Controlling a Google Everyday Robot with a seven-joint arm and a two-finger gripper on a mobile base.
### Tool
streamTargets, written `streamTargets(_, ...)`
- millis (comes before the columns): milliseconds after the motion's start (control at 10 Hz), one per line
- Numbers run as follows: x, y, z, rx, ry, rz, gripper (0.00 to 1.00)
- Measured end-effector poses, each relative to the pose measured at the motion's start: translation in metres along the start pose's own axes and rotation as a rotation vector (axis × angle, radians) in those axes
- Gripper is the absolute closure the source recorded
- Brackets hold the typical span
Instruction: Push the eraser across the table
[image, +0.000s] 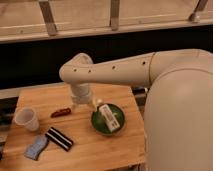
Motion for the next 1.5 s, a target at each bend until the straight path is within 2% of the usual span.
streamTargets(1300, 0.0000, 0.0000, 0.0000, 0.000, 0.000, 0.000, 0.35)
streamTargets(1400, 0.0000, 0.0000, 0.0000, 0.000, 0.000, 0.000, 0.36)
streamTargets(1500, 0.0000, 0.0000, 0.0001, 0.000, 0.000, 0.000, 0.41)
